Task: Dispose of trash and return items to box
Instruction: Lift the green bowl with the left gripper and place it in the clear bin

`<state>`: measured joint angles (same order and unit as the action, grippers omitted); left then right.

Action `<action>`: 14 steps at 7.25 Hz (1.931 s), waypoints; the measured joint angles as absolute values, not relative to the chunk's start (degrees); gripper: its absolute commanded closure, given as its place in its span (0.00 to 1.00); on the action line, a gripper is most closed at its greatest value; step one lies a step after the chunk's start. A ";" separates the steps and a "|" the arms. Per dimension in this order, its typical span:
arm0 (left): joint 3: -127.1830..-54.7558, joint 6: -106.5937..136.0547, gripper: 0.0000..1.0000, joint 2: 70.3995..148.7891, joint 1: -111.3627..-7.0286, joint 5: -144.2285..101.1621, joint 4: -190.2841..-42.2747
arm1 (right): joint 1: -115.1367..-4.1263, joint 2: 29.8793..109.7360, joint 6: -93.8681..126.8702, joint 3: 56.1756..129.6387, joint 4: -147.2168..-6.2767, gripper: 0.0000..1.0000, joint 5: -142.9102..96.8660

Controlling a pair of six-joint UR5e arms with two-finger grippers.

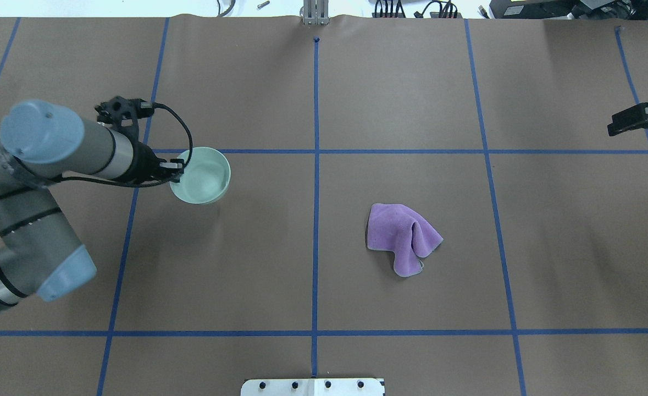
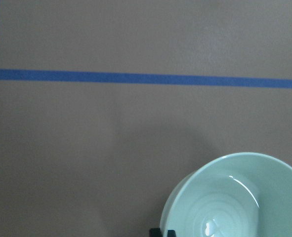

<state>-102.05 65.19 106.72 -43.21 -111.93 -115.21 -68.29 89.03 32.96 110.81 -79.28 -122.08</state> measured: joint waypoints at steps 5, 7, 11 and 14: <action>-88.41 31.00 1.00 101.32 -76.08 -132.73 -114.87 | -67.86 88.95 32.96 110.83 -79.19 0.00 -122.02; -74.62 22.98 1.00 104.21 -85.82 -135.35 -114.91 | -67.75 88.92 32.96 110.78 -79.17 0.00 -122.00; -57.18 20.24 1.00 107.18 -90.88 -130.91 -116.17 | -67.16 88.52 32.96 110.54 -79.19 0.00 -121.14; -50.73 22.93 1.00 109.02 -90.66 -129.13 -118.95 | -66.71 87.63 32.96 110.19 -79.19 0.00 -120.49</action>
<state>-50.73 22.93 109.02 -90.66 -129.13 -118.95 -66.71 87.63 32.96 110.19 -79.19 -120.49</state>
